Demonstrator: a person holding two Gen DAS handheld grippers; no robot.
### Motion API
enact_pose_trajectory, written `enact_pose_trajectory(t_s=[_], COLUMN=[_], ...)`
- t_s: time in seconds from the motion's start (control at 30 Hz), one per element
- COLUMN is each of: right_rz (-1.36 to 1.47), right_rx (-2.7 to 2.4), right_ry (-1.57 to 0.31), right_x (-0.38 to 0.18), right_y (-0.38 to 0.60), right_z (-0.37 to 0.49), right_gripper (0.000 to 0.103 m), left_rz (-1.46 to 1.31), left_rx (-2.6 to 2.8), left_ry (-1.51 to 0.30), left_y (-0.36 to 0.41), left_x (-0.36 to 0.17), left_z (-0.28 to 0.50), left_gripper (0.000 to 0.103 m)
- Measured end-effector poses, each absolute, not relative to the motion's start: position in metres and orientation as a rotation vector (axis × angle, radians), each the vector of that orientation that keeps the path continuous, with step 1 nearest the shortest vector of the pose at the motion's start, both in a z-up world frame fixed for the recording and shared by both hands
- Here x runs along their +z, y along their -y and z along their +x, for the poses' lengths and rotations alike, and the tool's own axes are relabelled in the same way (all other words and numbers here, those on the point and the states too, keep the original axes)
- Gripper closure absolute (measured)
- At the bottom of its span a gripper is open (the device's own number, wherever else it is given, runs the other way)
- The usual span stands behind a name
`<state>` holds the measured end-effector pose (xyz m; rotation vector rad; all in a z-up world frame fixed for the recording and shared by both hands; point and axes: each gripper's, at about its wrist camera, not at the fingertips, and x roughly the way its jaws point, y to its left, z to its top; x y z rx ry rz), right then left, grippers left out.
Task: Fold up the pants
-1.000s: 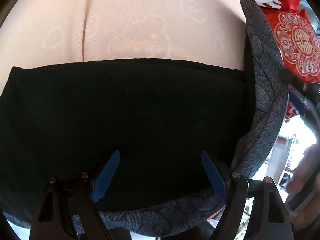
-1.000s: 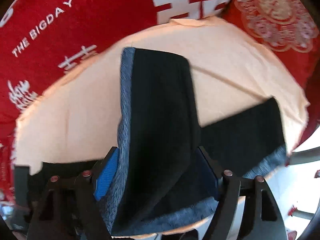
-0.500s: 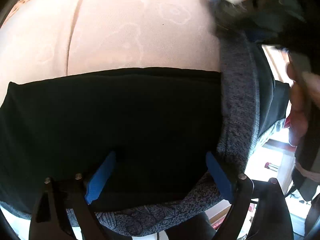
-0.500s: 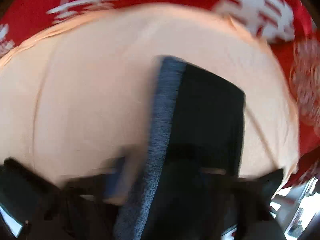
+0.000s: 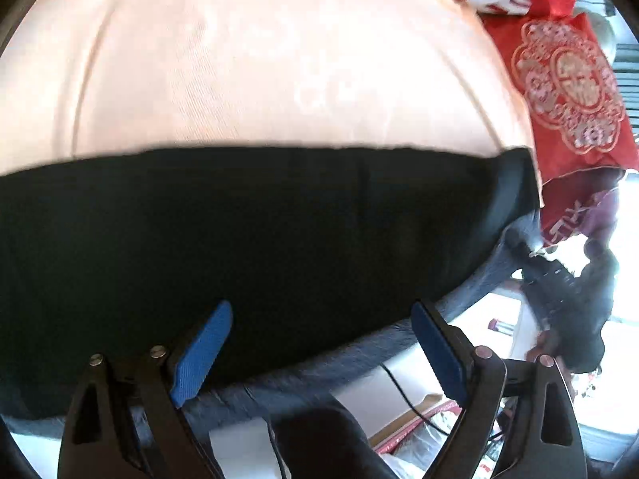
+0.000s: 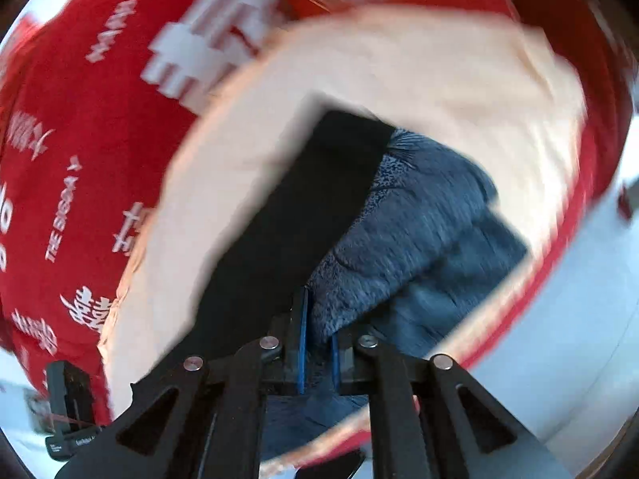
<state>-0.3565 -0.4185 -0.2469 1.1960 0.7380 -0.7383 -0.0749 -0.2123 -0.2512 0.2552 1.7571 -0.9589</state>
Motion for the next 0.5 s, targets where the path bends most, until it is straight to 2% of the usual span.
enact_pose_trajectory(t_s=[0.1,0.13,0.17,0.23,0.33,0.37,0.4,0.43,0.5], right_rz=[1.307,1.333,1.369,1.418,1.463,1.466,1.457,1.438,1.376], right_rx=[-0.682,-0.666,-0.654,-0.645,-0.631,-0.622,-0.593,-0.58,-0.58], right_ry=[-0.675,-0.646,-0.61,-0.545,-0.453,-0.453,-0.48,-0.541,-0.528], right_x=[-0.263,-0.265,-0.265,-0.265,-0.266,-0.267,-0.269,-0.269,-0.252], right_y=[0.426,0.43,0.433,0.44,0.45,0.453,0.457,0.459,0.461], right_z=[-0.376,-0.378,-0.384,-0.391,-0.397,-0.394,-0.393,-0.389,-0.396], right_gripper=[0.088,0.075,0.054,0.032,0.03,0.045,0.068,0.096,0.096], left_rz=[0.286,0.296,0.302,0.303,0.284,0.282,0.281,0.279,0.24], left_rx=[-0.94,-0.936,-0.931,-0.916,-0.888,-0.88,-0.872,-0.867,-0.878], left_ry=[-1.764,-1.756,-1.754,-1.758,-1.764,-1.764,-1.763,-1.763,-1.755], left_y=[0.223,0.226,0.231,0.23,0.231,0.232,0.234,0.23,0.223], left_x=[-0.257,-0.258,-0.256,-0.261,-0.263,-0.263,-0.264,-0.264,-0.258], left_z=[-0.08,-0.083,-0.084,-0.086,-0.09,-0.091,-0.094,-0.094,-0.095], left_gripper=[0.012,0.012,0.012,0.012,0.012,0.012,0.012,0.012,0.012])
